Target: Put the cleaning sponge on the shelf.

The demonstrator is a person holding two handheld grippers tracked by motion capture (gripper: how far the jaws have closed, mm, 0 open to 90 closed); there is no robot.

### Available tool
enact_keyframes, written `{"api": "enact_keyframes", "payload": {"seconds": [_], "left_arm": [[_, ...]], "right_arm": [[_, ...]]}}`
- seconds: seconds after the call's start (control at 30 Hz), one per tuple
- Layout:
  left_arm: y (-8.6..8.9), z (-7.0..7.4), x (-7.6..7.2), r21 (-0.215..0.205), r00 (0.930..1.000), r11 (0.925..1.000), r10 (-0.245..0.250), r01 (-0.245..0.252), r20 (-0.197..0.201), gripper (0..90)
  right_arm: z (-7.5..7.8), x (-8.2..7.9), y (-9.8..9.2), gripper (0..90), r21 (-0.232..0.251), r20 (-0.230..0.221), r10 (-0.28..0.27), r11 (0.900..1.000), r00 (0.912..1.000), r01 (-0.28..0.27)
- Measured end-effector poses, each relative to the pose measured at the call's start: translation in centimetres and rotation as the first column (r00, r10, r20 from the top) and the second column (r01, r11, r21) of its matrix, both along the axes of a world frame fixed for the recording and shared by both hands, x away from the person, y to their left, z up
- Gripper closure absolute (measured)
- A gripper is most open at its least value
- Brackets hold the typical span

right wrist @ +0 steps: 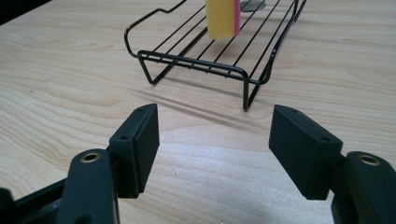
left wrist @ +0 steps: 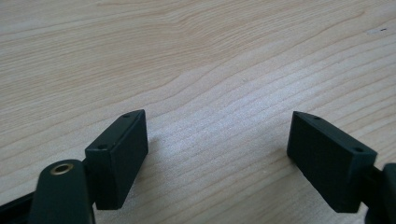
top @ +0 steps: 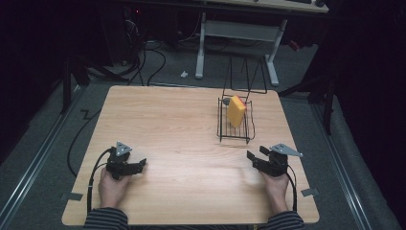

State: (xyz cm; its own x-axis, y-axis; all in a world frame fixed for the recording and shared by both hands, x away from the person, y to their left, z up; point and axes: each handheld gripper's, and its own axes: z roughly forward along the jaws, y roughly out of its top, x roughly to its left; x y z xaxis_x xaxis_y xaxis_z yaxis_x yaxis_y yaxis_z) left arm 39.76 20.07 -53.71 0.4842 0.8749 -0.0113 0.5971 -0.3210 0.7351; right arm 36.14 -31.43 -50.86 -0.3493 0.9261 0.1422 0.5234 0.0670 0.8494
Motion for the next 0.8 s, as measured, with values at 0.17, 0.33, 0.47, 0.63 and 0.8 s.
{"api": "enact_keyframes", "payload": {"seconds": [0.17, 0.33, 0.47, 0.63, 0.8], "left_arm": [[0.0, 0.0, 0.0, 0.0, 1.0, 1.0, 0.0, 0.0, 0.0, 20.9], [0.0, 0.0, 0.0, 0.0, 1.0, 1.0, 0.0, 0.0, 0.0, 20.9], [0.0, 0.0, 0.0, 0.0, 1.0, 1.0, 0.0, 0.0, 0.0, 20.9], [0.0, 0.0, 0.0, 0.0, 1.0, 1.0, 0.0, 0.0, 0.0, 20.9], [0.0, 0.0, 0.0, 0.0, 1.0, 1.0, 0.001, -0.001, 0.001, 20.9]], "right_arm": [[-0.5, 0.5, 0.3, 33.8, -0.026, -0.025, 0.01, 1.0, 0.9996, -0.011], [-0.8, 0.8, 0.9, 33.7, -0.093, -0.045, 0.004, 0.996, 0.999, -0.008], [-1.1, 1.1, 1.4, 33.8, -0.136, -0.058, 0.0, 0.991, 0.9983, -0.008], [-1.3, 1.6, 1.5, 33.9, -0.148, -0.077, -0.006, 0.989, 0.997, -0.005], [-1.6, 1.9, 1.6, 34.4, -0.171, -0.097, -0.016, 0.985, 0.9952, -0.001]]}}
